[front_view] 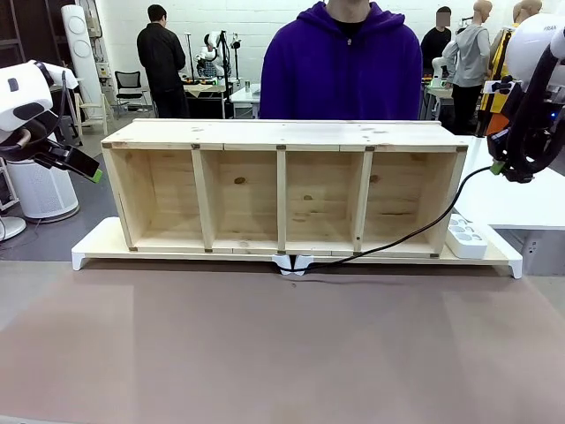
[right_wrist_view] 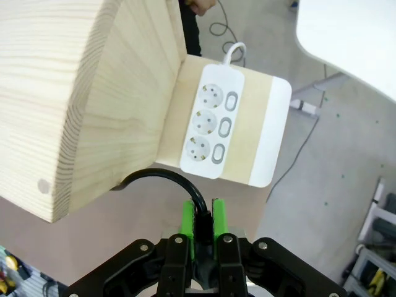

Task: Perform cable management.
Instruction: Pull the grasped Power Cable to the location of the Power Strip, then release the Power Cable when the human grasps it.

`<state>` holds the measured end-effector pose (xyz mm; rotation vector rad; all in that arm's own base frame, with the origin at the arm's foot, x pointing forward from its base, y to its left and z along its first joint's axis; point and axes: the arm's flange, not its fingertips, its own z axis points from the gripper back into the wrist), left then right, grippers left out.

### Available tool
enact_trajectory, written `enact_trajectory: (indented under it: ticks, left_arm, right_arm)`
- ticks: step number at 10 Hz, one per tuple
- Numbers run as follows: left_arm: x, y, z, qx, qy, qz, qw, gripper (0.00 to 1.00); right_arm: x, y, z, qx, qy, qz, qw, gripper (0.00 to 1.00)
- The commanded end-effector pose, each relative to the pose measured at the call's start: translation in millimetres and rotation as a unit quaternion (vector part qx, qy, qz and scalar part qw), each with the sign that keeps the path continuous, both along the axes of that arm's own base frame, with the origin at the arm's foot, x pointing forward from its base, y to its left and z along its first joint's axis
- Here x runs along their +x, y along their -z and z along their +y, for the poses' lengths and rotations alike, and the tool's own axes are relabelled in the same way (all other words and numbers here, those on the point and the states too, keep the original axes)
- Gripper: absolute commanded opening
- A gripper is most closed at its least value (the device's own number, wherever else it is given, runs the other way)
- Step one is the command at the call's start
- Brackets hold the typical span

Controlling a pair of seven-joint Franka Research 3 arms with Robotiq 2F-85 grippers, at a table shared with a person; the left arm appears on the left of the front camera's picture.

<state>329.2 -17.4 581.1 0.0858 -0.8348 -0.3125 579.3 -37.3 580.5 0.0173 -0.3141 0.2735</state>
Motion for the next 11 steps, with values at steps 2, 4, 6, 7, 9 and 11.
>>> enact_trajectory:
  ticks: [2,4,6,7,9,11]
  left_arm:
    - [-0.3,0.1,1.2,0.000,-0.002,0.000,1.000,1.00]
    - [-0.3,0.1,1.2,0.000,-0.002,0.000,1.000,1.00]
    - [-0.3,0.1,1.2,0.000,-0.002,0.000,1.000,1.00]
    - [-0.3,0.1,1.2,0.000,-0.002,0.000,1.000,1.00]
    - [-0.3,0.1,1.2,0.000,-0.002,0.000,1.000,1.00]
    - [-0.3,0.1,1.2,0.000,-0.002,0.000,1.000,1.00]
  right_arm:
    - [7.0,-9.9,-7.3,0.023,-0.006,-0.016,1.000,0.15]
    - [1.2,-3.0,-2.2,0.005,0.002,-0.003,1.000,0.15]
    - [1.2,-3.0,-2.2,0.005,0.002,-0.003,1.000,0.15]
    - [1.2,-3.0,-2.2,0.005,0.002,-0.003,1.000,0.15]
    - [1.2,-3.0,-2.2,0.005,0.002,-0.003,1.000,0.15]
    - [1.2,-3.0,-2.2,0.005,0.002,-0.003,1.000,0.15]
